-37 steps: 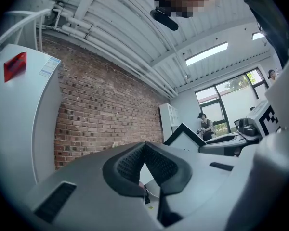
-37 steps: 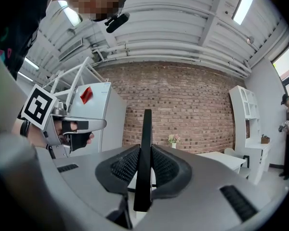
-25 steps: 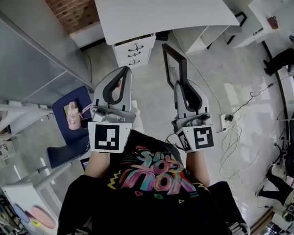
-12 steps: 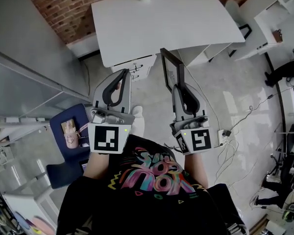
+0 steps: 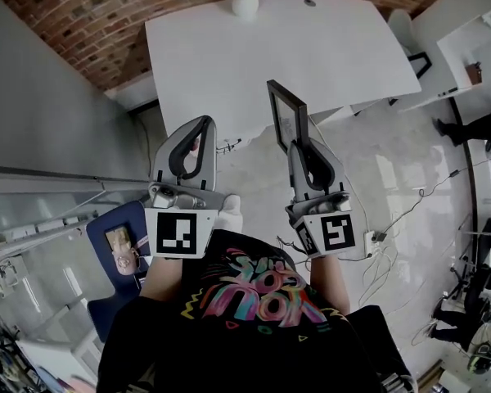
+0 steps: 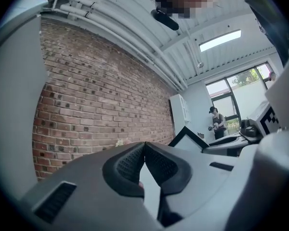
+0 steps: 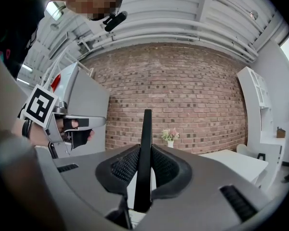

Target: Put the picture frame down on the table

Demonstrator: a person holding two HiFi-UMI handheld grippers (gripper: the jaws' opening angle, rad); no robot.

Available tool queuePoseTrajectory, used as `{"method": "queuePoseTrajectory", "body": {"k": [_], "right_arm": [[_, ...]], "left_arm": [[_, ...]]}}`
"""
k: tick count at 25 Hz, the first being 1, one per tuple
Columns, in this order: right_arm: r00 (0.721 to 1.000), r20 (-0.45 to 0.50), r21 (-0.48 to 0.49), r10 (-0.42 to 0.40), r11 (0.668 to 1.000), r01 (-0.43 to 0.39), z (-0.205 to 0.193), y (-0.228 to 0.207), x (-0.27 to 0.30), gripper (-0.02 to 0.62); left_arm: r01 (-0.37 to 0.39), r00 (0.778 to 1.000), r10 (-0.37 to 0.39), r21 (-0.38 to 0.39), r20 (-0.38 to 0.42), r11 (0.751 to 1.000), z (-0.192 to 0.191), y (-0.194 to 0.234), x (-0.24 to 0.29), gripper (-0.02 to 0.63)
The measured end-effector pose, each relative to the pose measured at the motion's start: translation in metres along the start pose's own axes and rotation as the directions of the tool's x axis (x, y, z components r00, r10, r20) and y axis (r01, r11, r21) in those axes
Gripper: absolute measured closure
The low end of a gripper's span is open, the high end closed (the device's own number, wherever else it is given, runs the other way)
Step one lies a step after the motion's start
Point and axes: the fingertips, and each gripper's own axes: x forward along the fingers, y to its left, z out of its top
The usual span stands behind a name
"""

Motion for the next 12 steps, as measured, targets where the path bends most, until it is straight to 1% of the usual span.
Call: {"method": "queuePoseTrajectory", "body": {"k": [3, 5, 9, 12], "right_arm": [[1.0, 0.013, -0.004, -0.019, 1.0, 0.019, 0.007, -0.009, 0.032, 0.505], [1.0, 0.006, -0.003, -0.027, 1.0, 0.027, 0.008, -0.018, 0.048, 0.505], [0.998, -0.037, 0.001, -0.049, 0.999, 0.049, 0.002, -0.036, 0.07, 0.505], [0.999, -0.012, -0.001, -0.046, 0.999, 0.046, 0.005, -0.046, 0.088, 0.505]], "left_arm": [[0.002, 1.0, -0.002, -0.017, -0.003, 1.0, -0.004, 0.018, 0.024, 0.581], [0.008, 1.0, -0.009, -0.011, -0.011, 1.0, -0.006, 0.027, 0.041, 0.581], [0.02, 1.0, -0.02, -0.016, -0.015, 1.0, -0.009, 0.039, 0.069, 0.581], [0.019, 1.0, -0.019, -0.017, -0.02, 1.0, -0.014, 0.043, 0.085, 0.581]]}}
